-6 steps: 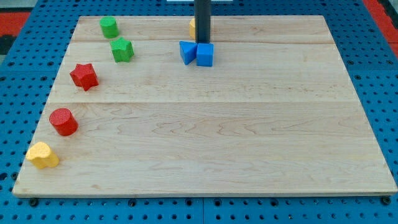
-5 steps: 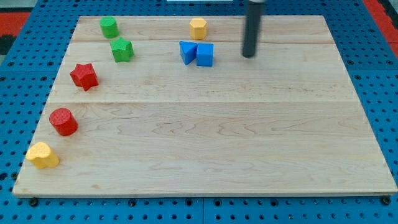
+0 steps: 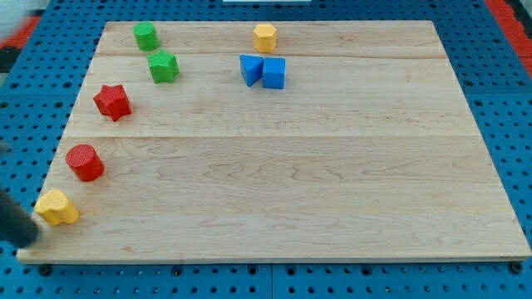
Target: Push the yellow heart to the right side of the board
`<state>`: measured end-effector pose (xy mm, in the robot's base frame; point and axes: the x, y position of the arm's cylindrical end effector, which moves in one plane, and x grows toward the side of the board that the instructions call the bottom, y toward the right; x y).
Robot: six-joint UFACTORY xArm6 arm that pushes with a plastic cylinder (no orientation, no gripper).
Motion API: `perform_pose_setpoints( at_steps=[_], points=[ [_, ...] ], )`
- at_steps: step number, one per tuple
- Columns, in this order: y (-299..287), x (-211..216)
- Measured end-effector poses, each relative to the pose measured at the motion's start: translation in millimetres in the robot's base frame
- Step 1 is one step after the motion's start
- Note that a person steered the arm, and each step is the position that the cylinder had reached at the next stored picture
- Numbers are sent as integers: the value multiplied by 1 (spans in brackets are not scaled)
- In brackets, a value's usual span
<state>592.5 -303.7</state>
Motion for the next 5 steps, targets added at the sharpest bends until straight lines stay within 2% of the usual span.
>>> perform_pose_setpoints(
  at_steps=[1, 4, 5],
  points=[
    [16, -26],
    [253, -44],
    [291, -84]
  ],
)
